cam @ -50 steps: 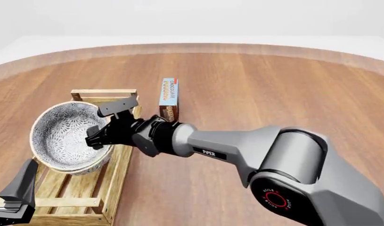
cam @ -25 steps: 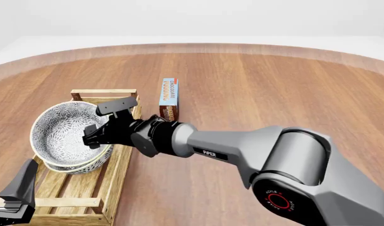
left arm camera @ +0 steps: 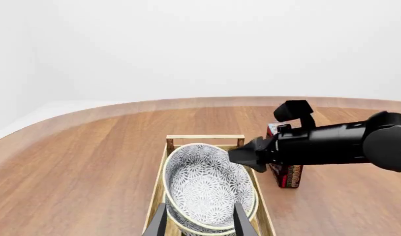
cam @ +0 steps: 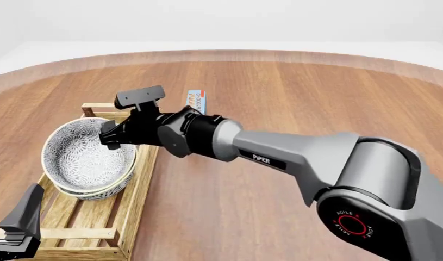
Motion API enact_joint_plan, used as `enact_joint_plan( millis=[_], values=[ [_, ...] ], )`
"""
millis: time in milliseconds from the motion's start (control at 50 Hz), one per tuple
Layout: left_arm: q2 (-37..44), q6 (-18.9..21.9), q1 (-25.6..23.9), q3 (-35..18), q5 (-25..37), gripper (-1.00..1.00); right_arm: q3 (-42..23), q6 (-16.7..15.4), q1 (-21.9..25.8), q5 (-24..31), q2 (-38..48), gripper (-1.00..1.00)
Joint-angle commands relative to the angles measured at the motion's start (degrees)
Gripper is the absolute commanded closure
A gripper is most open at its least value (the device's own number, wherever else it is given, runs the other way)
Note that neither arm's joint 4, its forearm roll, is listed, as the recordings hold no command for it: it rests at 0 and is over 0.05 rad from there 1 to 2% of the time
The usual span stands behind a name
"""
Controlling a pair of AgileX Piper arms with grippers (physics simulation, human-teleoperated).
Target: Stack the left bowl on the right bowl and place them in the tray.
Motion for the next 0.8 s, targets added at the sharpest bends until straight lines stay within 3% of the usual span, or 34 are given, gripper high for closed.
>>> enact_joint_plan(
  millis=[20,300,380,640,800],
  values=[
    [0.0,0.0,0.0,0.0,0.0,-1.00,-0.5,-1.5,-1.1,2.9,-2.9,-1.00],
    [0.0,0.0,0.0,0.0,0.0,-1.00,1.4,-2.4,-1.0,4.2,-8.2,-1.00],
    [0.0,0.0,0.0,0.0,0.0,-1.00,2.5,-4.4,-2.0,4.3,-10.1,-1.00],
    [0.0,0.0,0.0,0.0,0.0,-1.00,18.2,-8.2,-4.3,-1.8,-27.1,-1.00],
    [0.0,0.0,0.0,0.0,0.0,-1.00,25.1,-8.6,-4.6,-4.5,-34.1,-1.00]
  ],
)
